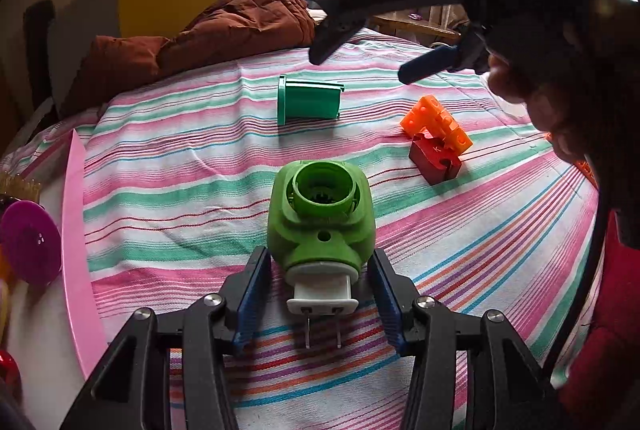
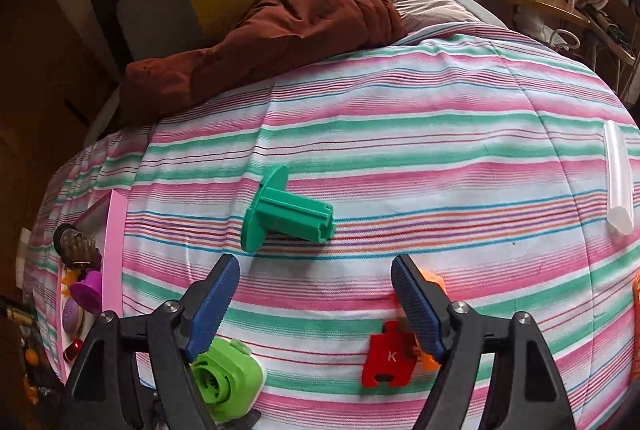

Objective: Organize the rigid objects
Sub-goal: 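Move the right tool to the teal spool and close on it, then lift the teal spool with right tool while left tool holds the green freshener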

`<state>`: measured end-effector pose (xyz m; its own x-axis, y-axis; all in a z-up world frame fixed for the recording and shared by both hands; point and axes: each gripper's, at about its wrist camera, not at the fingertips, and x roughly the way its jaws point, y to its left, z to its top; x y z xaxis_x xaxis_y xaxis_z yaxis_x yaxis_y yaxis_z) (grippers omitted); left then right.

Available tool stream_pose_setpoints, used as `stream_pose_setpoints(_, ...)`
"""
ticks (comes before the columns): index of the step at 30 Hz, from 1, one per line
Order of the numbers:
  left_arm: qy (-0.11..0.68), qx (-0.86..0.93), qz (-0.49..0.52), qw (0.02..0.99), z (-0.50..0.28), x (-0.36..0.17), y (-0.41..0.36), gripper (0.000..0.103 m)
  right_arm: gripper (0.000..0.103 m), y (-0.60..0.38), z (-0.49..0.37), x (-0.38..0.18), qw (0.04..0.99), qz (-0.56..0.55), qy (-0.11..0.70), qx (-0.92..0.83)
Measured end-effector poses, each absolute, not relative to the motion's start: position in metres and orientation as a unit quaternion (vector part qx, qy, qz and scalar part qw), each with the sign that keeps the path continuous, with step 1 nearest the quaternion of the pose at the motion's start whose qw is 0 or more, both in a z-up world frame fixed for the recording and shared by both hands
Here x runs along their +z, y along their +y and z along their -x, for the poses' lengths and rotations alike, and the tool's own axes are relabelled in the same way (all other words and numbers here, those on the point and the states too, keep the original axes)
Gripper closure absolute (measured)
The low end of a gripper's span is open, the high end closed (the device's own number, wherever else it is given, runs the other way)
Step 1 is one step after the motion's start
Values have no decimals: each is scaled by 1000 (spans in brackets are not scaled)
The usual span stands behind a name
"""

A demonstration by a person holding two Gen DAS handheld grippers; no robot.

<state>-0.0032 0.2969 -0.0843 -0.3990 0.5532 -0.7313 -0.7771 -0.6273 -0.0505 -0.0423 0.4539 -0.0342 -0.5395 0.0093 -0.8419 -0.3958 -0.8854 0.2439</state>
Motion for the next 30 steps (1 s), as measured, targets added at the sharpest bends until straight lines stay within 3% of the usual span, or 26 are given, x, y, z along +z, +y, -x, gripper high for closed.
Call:
stream_pose_setpoints(13,144,820,373,409,3,-84,298,52,18,460,116,-65,163,517,222,810)
stream_pose_setpoints(14,144,820,372,409,3,-84,298,52,19,459,119,-71,159,524,224,806)
stream_pose_setpoints(15,145,820,372,410,3,-84,299,52,34,459,121,-75,158,529,223,804)
stream_pose_setpoints(16,145,820,371,410,3,-84,299,52,39,458,121,-77,158,532,221,802)
stream_pose_setpoints(24,147,821,371,409,1,-84,300,52,40,432,77,-59,111,540,136,823)
stream_pose_setpoints(30,152,822,370,405,-2,-83,303,52,40,433,37,-69,100,545,153,819)
